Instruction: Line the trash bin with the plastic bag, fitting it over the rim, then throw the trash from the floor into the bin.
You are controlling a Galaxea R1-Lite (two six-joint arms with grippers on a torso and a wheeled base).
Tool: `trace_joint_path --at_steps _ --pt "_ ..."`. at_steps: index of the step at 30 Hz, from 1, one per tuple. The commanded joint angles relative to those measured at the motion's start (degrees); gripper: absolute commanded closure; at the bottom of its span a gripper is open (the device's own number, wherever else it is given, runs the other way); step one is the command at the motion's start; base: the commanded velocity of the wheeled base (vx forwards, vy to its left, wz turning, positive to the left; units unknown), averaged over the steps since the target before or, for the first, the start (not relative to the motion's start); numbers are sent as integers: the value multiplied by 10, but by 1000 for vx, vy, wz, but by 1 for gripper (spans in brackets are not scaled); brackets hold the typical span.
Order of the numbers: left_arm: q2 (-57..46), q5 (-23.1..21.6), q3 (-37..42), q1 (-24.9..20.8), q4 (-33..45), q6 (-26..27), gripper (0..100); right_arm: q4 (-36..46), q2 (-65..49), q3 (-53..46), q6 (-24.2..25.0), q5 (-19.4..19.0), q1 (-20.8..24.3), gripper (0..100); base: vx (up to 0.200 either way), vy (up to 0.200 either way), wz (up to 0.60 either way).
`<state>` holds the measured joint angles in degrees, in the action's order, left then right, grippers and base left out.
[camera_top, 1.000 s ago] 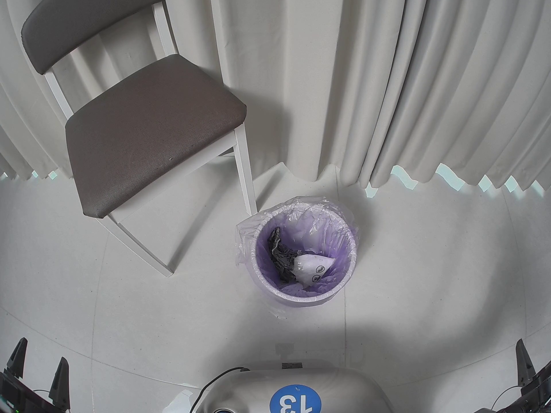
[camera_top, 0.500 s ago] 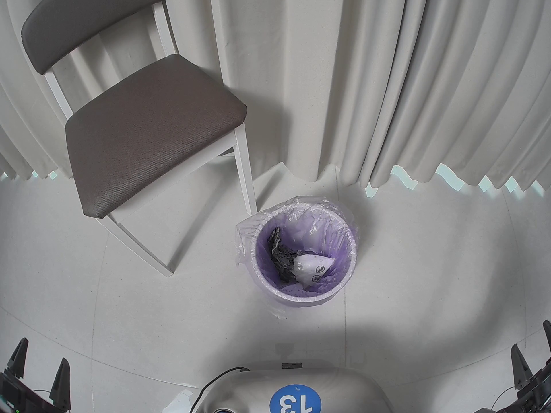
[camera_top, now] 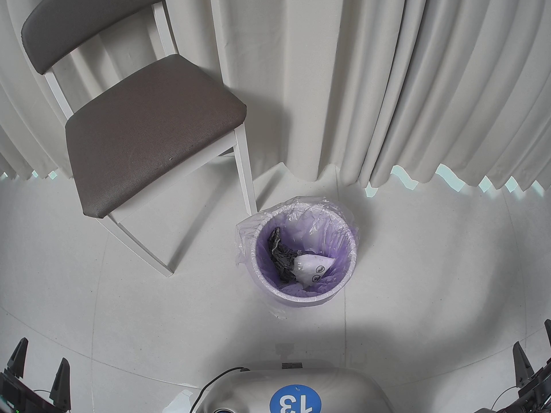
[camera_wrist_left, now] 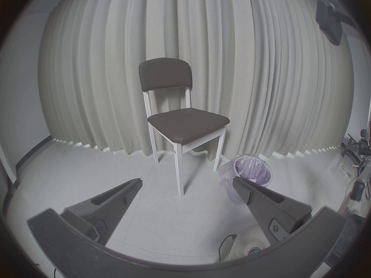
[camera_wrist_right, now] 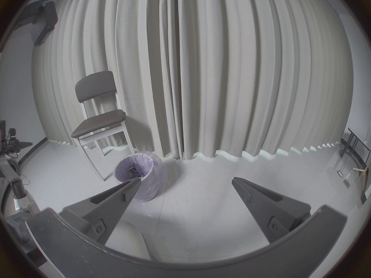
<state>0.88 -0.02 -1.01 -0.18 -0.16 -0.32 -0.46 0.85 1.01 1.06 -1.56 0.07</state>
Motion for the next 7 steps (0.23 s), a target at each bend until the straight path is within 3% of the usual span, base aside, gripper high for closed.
trace_joint_path --at_steps 1,7 --pt "-8 0 10 0 0 0 0 0 -8 -10 -2 0 0 0 0 0 0" --pt "-8 0 10 0 0 0 0 -1 -8 -10 1 0 0 0 0 0 0"
